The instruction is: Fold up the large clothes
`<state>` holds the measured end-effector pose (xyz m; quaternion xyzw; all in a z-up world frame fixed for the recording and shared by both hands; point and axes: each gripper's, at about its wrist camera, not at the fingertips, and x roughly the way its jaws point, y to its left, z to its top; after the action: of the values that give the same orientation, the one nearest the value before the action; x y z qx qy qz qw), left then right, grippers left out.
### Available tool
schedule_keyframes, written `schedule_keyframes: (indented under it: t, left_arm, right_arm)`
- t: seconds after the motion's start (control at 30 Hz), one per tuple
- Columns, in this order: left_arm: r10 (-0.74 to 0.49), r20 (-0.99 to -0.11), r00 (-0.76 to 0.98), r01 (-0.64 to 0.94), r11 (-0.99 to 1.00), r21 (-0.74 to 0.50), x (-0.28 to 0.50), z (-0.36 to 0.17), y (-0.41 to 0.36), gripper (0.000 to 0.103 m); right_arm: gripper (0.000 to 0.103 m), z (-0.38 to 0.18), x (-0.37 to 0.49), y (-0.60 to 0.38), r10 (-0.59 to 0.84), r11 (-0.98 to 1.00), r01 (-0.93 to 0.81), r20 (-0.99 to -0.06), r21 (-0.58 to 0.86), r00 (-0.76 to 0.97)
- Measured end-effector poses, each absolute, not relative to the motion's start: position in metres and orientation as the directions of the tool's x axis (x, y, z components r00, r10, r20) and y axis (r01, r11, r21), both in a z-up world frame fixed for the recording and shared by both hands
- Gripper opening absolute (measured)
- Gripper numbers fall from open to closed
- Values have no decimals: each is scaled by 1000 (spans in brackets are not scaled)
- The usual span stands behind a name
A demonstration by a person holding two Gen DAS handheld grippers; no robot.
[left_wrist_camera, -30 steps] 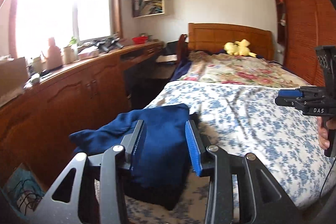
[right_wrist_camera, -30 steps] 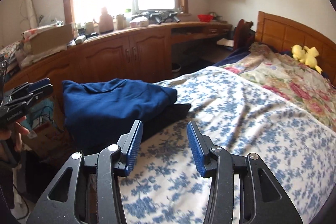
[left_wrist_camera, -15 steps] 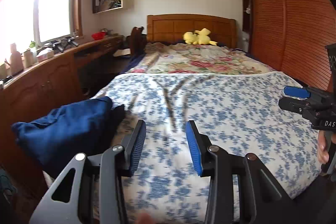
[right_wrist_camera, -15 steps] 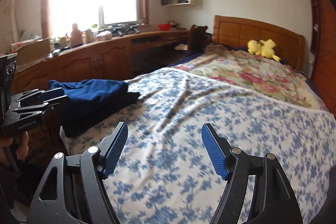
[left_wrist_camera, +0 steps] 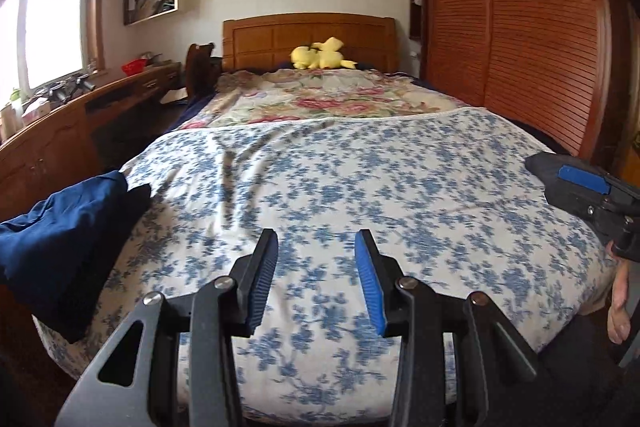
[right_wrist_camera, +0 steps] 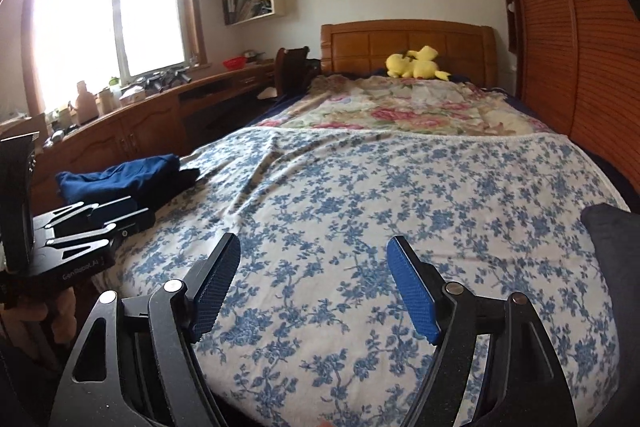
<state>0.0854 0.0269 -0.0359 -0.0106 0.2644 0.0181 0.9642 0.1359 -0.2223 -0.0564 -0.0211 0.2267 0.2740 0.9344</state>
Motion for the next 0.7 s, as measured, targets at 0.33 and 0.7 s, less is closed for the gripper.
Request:
schedule_keyframes:
  t: [0.33,0.7]
  left_arm:
    - [-56,-455,889,41,998,-41,55,2,-19,39]
    - [-38,-390,920,27,999,-33,24,34,-24,39]
  right_arm:
    - [87,-22,89,-279,390,917,-394,-345,61,854]
    - [87,-13,65,-295,400,916,-386,-280,106,873]
